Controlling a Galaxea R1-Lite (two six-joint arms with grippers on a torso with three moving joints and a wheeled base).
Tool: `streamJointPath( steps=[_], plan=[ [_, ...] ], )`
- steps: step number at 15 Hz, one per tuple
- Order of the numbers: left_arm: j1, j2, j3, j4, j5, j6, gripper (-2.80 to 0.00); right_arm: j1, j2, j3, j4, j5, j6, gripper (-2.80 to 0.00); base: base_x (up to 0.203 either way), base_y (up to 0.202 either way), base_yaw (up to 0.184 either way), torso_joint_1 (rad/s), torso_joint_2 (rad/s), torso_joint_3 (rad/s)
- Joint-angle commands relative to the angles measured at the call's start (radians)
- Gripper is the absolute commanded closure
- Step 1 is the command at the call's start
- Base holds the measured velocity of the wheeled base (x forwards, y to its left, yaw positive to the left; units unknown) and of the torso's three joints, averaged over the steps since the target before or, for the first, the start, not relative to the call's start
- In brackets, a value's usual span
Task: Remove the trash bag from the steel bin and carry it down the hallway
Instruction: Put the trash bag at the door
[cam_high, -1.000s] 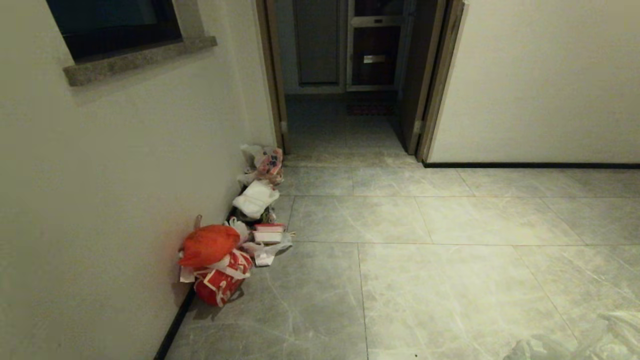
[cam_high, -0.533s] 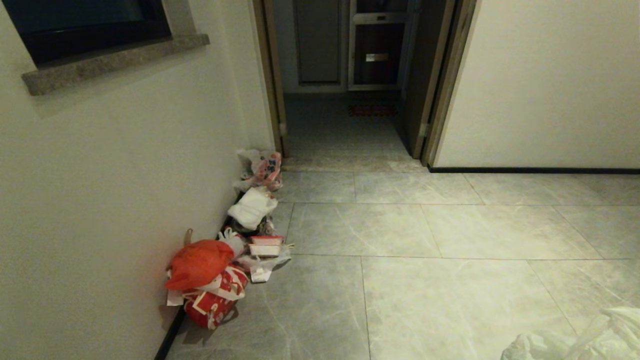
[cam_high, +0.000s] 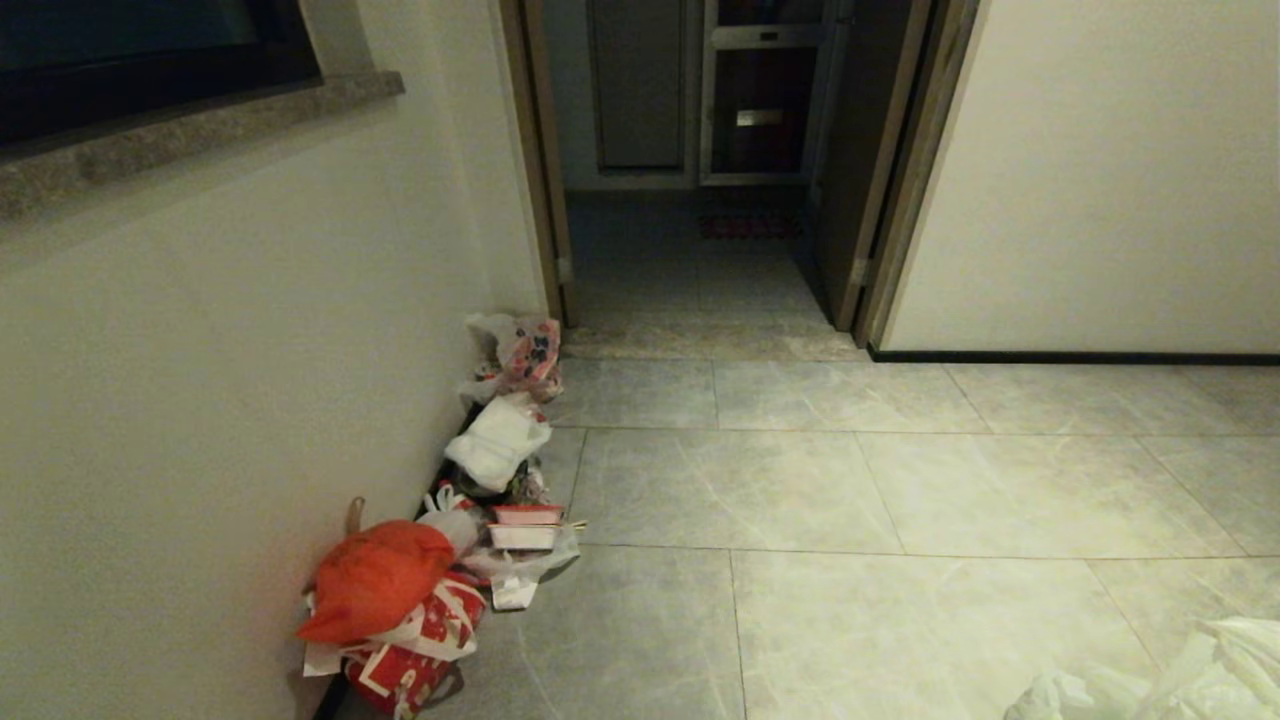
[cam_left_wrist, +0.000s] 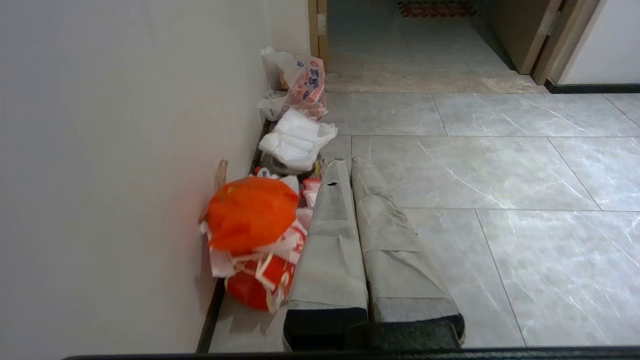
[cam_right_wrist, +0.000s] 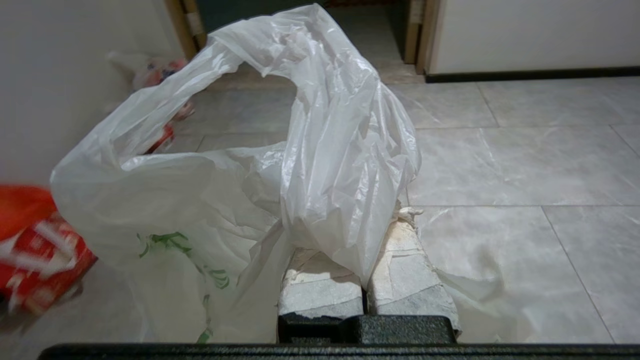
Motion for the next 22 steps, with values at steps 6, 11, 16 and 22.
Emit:
streamJointPath(
  steps=[6, 11, 16, 22],
  plan=[
    [0.0, 0.001, 0.0, -0.001, 0.001, 0.0, 0.0, 0.0, 0.001, 0.0, 0.0, 0.0, 0.0, 0.0, 0.188, 0.0, 0.001, 0.002, 0.0, 0.003],
    [0.0, 0.001, 0.0, -0.001, 0.001, 0.0, 0.0, 0.0, 0.001, 0.0, 0.0, 0.0, 0.0, 0.0, 0.194, 0.0, 0.001, 0.003, 0.0, 0.001],
    [0.0, 0.001, 0.0, -0.001, 0.001, 0.0, 0.0, 0.0, 0.001, 0.0, 0.0, 0.0, 0.0, 0.0, 0.192, 0.0, 0.001, 0.006, 0.0, 0.001],
    [0.0, 0.001, 0.0, -0.001, 0.001, 0.0, 0.0, 0.0, 0.001, 0.0, 0.0, 0.0, 0.0, 0.0, 0.194, 0.0, 0.001, 0.002, 0.0, 0.002]
  ],
)
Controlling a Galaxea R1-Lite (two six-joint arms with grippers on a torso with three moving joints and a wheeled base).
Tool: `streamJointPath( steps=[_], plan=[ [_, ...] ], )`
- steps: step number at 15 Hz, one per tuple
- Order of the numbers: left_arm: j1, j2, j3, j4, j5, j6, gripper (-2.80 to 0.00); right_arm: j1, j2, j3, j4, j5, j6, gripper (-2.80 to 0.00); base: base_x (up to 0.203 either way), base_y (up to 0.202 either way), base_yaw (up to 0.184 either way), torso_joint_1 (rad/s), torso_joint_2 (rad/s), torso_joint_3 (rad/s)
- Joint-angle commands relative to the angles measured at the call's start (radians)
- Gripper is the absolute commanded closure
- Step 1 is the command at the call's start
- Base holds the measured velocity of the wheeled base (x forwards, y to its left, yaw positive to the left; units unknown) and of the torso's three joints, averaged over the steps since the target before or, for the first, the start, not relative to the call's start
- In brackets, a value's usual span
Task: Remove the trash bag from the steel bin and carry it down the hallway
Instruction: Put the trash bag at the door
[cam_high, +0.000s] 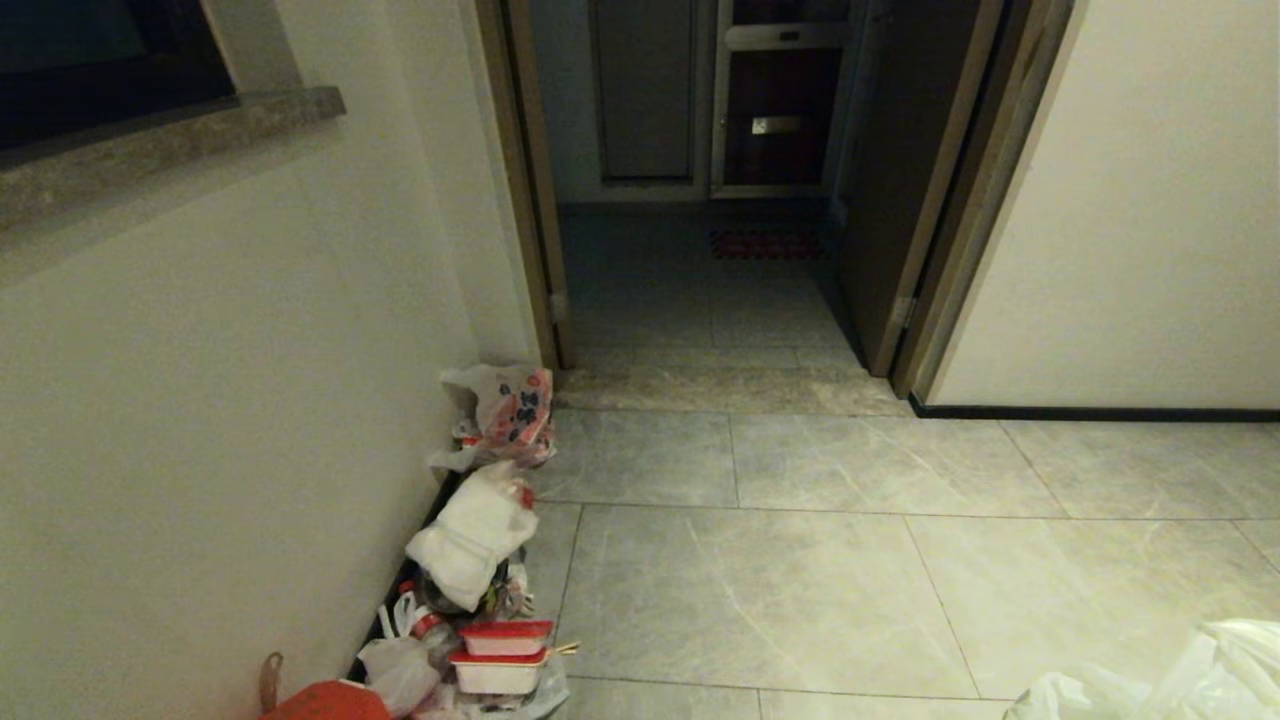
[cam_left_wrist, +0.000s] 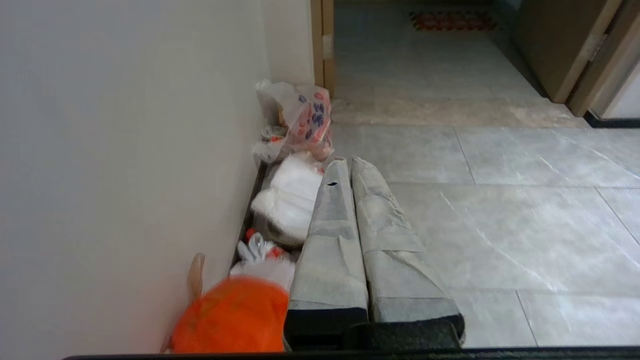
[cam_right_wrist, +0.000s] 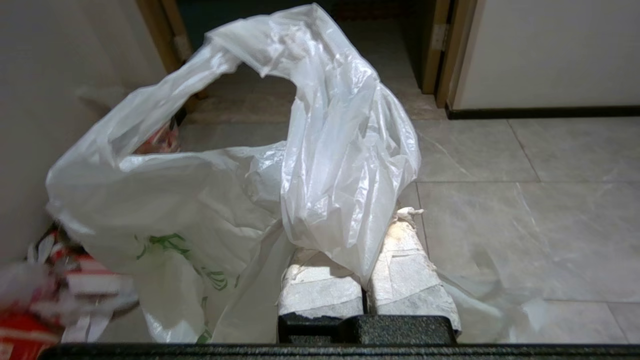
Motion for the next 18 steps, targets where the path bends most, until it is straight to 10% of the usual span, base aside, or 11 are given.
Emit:
streamJointPath(
  steps=[1, 11, 18],
  plan=[
    [0.0, 0.001, 0.0, -0.001, 0.0, -0.001, 0.0, 0.0, 0.001, 0.0, 0.0, 0.0, 0.0, 0.0, 0.192, 0.0, 0.004, 0.004, 0.0, -0.001],
    [0.0, 0.001, 0.0, -0.001, 0.0, -0.001, 0.0, 0.0, 0.001, 0.0, 0.0, 0.0, 0.0, 0.0, 0.192, 0.0, 0.0, 0.001, 0.0, 0.002],
    [0.0, 0.001, 0.0, -0.003, 0.0, -0.001, 0.0, 0.0, 0.001, 0.0, 0.0, 0.0, 0.0, 0.0, 0.013, 0.0, 0.0, 0.0, 0.0, -0.001]
  ],
)
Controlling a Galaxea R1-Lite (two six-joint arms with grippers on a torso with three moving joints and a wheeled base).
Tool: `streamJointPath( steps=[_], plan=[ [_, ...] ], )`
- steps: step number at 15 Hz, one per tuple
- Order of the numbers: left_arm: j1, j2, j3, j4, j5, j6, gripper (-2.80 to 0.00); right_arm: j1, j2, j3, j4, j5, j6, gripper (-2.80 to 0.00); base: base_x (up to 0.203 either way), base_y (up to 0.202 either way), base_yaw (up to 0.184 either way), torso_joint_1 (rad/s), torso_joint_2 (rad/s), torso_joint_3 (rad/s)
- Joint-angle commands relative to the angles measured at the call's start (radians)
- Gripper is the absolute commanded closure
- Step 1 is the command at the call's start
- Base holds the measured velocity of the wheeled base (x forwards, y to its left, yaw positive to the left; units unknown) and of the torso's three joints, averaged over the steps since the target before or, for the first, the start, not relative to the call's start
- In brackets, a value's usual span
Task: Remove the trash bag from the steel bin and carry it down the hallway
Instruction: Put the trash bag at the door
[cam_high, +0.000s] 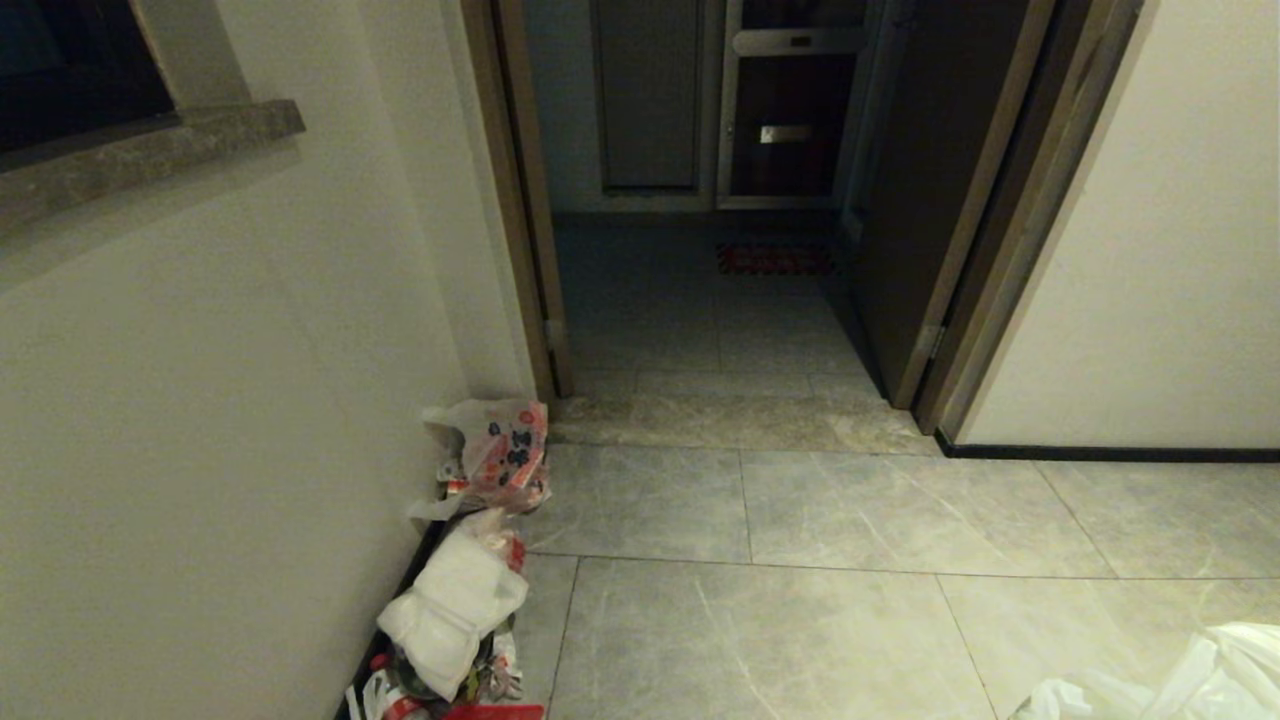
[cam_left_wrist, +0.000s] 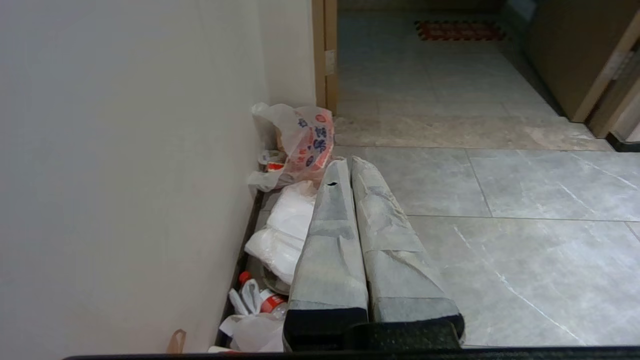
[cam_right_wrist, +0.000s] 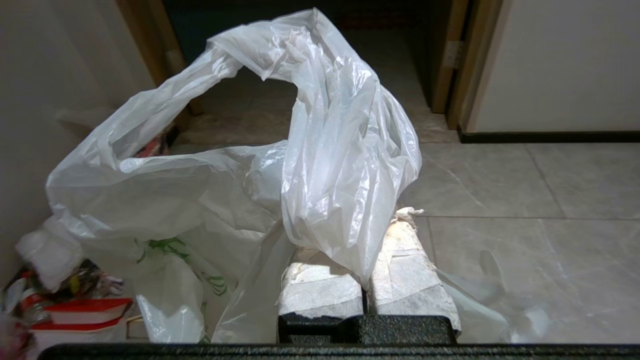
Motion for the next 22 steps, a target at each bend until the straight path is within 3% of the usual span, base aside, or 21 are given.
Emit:
streamJointPath(
  steps=[1, 12, 22],
  plan=[
    [0.0, 0.001, 0.0, 0.0, 0.0, 0.001, 0.0, -0.001, 0.002, 0.0, -0.001, 0.0, 0.0, 0.0, 0.0, 0.0, 0.0, 0.0, 0.0, 0.0],
    [0.0, 0.001, 0.0, 0.0, 0.0, 0.004, 0.0, -0.001, 0.002, 0.0, -0.001, 0.0, 0.0, 0.0, 0.001, -0.15, 0.0, 0.003, 0.0, 0.003],
    [0.0, 0.001, 0.0, -0.002, 0.0, 0.004, 0.0, -0.001, 0.002, 0.0, -0.004, 0.0, -0.003, 0.0, 0.0, -0.007, 0.0, 0.001, 0.0, 0.0]
  ],
)
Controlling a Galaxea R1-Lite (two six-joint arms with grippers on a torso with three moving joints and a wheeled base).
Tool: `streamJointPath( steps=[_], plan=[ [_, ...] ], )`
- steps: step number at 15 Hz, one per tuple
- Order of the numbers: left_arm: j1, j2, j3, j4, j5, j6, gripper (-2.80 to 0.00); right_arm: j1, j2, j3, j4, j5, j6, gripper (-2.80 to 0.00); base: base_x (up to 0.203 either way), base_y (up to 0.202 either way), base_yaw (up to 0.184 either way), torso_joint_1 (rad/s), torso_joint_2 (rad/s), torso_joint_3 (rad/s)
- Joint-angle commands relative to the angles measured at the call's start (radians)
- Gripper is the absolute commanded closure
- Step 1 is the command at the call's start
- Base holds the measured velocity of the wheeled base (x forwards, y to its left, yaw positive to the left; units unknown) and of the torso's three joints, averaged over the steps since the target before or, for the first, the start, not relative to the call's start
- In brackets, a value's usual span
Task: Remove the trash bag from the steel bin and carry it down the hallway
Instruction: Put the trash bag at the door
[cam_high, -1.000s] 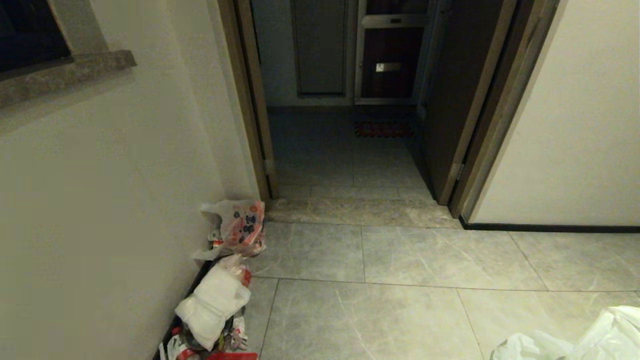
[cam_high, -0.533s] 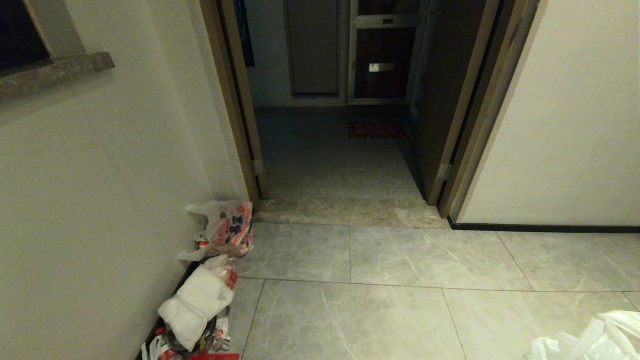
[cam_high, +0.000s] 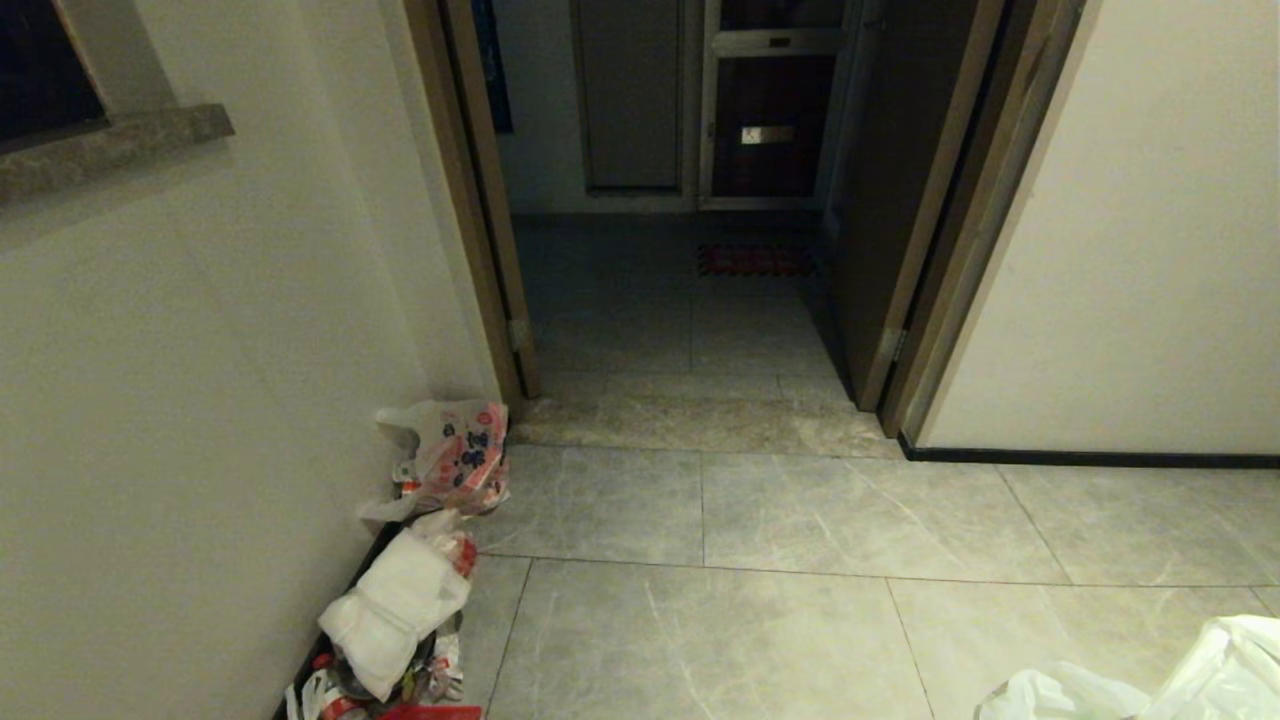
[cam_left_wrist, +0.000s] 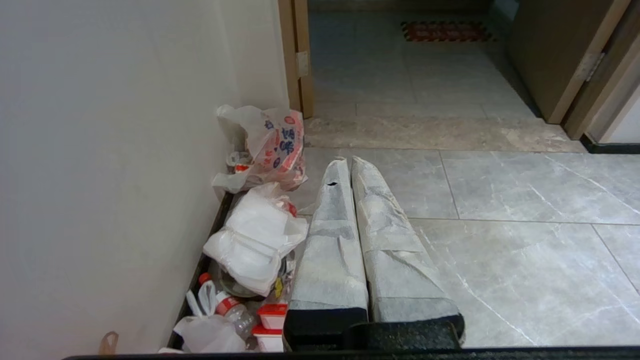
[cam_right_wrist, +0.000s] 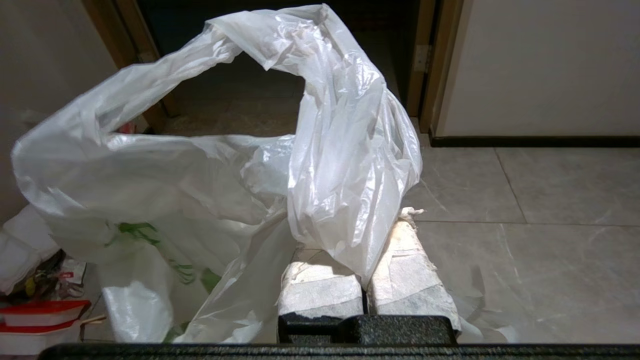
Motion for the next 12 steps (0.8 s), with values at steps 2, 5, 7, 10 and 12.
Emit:
streamJointPath(
  steps=[2, 5, 7, 10, 12],
  plan=[
    [0.0, 0.001, 0.0, 0.0, 0.0, -0.001, 0.0, 0.0, 0.002, 0.0, 0.004, 0.0, -0.004, 0.0, 0.0, 0.0, 0.0, 0.0, 0.0, 0.0],
    [0.0, 0.001, 0.0, 0.0, 0.0, -0.001, 0.0, 0.0, 0.002, -0.001, 0.006, 0.0, -0.004, 0.0, 0.0, 0.0, 0.0, 0.0, 0.0, 0.0],
    [0.0, 0.001, 0.0, 0.0, 0.0, -0.001, 0.0, 0.0, 0.002, 0.0, 0.003, 0.0, 0.002, 0.0, 0.0, 0.0, 0.0, 0.0, 0.0, 0.0],
    [0.0, 0.001, 0.0, 0.0, 0.0, 0.0, 0.0, 0.0, 0.002, 0.0, 0.003, 0.0, -0.002, 0.0, 0.005, -0.005, 0.087, 0.002, 0.0, 0.003],
    [0.0, 0.001, 0.0, 0.0, 0.0, -0.001, 0.0, 0.0, 0.002, 0.0, 0.003, 0.0, -0.002, 0.0, 0.001, -0.009, 0.17, 0.0, 0.0, 0.009]
  ],
)
